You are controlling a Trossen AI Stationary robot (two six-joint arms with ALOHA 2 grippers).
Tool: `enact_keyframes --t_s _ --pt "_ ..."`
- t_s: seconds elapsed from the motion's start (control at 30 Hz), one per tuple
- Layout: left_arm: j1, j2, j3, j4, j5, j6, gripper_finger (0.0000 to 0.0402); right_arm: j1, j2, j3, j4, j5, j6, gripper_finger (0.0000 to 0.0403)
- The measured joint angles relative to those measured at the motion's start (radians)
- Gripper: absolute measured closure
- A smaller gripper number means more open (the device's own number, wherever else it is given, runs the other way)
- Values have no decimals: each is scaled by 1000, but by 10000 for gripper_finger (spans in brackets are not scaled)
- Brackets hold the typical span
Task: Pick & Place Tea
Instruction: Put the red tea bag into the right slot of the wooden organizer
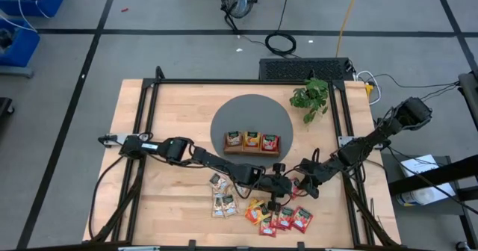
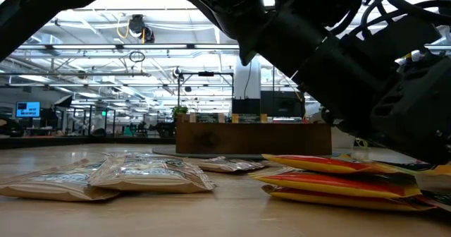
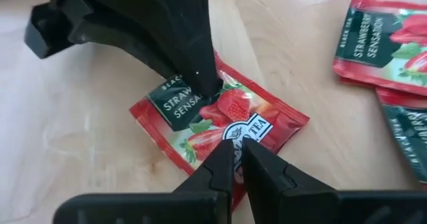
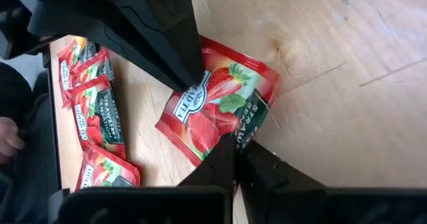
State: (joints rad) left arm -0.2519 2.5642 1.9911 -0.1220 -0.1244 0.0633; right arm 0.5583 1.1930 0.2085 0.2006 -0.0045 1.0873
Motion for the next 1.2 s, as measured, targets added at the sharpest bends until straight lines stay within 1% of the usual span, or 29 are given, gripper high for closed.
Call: enact_keyframes --t_s 0.1,0.2,0.33,0.4,0.5,0.57,0.67,0.73,0.8,0.9,1.0,1.1,1.2 --pt "-18 -14 -1 -30 -65 43 364 0 0 0 7 3 -4 398" --pt "-49 -61 -5 -129 -120 75 364 0 -1 0 12 4 -9 400" --pt "-113 -172 -5 -281 -211 96 364 0 -2 -1 39 7 -40 402" --pt "-142 -225 0 -363 -252 82 364 0 -1 -2 57 12 -58 402" --pt "-183 -273 0 -560 -309 -15 364 0 -1 -2 82 32 -68 402" --pt "-210 -286 -2 -720 -349 -124 364 0 -1 -4 93 30 -79 402" --pt "-253 -307 -11 -940 -448 -315 364 0 -3 -3 99 24 -100 402" --pt "-286 -322 -46 -1032 -519 -420 364 -6 -1 12 84 5 -128 402" --pt "-315 -345 -113 -1061 -568 -506 364 -19 -3 42 66 -2 -144 402" --pt "-350 -414 -257 -984 -581 -594 364 -38 -4 118 -33 -1 -187 402" --pt "-374 -502 -446 -815 -583 -650 364 -53 -3 221 -179 -1 -245 403" --pt "-403 -592 -651 -566 -572 -647 364 -70 -4 341 -331 7 -309 403" --pt "-427 -667 -841 -190 -572 -580 364 -93 -4 472 -493 54 -369 403"
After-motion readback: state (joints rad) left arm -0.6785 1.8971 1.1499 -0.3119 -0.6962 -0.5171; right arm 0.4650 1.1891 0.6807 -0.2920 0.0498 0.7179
